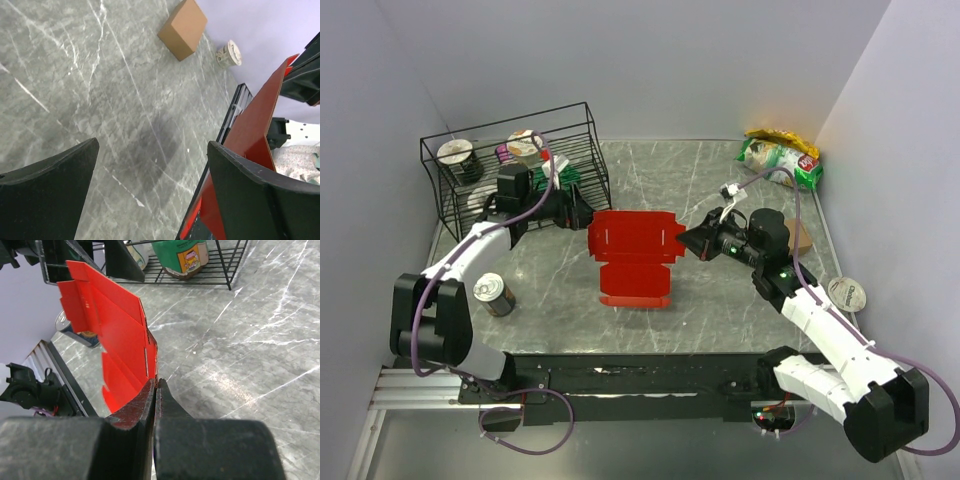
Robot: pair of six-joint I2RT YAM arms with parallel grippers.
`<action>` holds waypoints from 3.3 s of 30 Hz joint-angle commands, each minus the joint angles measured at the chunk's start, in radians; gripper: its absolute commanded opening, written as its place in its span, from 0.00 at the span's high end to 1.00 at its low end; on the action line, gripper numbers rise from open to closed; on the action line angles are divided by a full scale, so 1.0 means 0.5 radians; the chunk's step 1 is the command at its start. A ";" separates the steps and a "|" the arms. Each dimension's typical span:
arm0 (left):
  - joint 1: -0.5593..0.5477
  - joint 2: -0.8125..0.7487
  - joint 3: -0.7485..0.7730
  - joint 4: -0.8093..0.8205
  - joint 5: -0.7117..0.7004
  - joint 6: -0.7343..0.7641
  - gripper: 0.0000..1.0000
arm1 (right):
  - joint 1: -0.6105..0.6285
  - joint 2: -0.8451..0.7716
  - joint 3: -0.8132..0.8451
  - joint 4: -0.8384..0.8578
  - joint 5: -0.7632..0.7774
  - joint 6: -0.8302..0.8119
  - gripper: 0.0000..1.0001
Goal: Fold the paper box
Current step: Fold the paper box at the center of the board.
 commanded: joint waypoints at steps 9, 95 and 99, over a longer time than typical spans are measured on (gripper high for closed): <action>0.122 -0.283 -0.074 0.217 -0.144 -0.068 0.04 | -0.036 -0.116 0.042 -0.027 0.045 0.012 1.00; -0.332 -0.360 0.156 -0.682 -0.017 0.946 0.62 | 0.510 0.525 0.834 -0.920 0.152 -1.090 1.00; -0.329 -0.412 0.113 -0.550 -0.578 0.681 0.03 | 0.489 0.507 0.757 -0.868 0.223 -1.047 1.00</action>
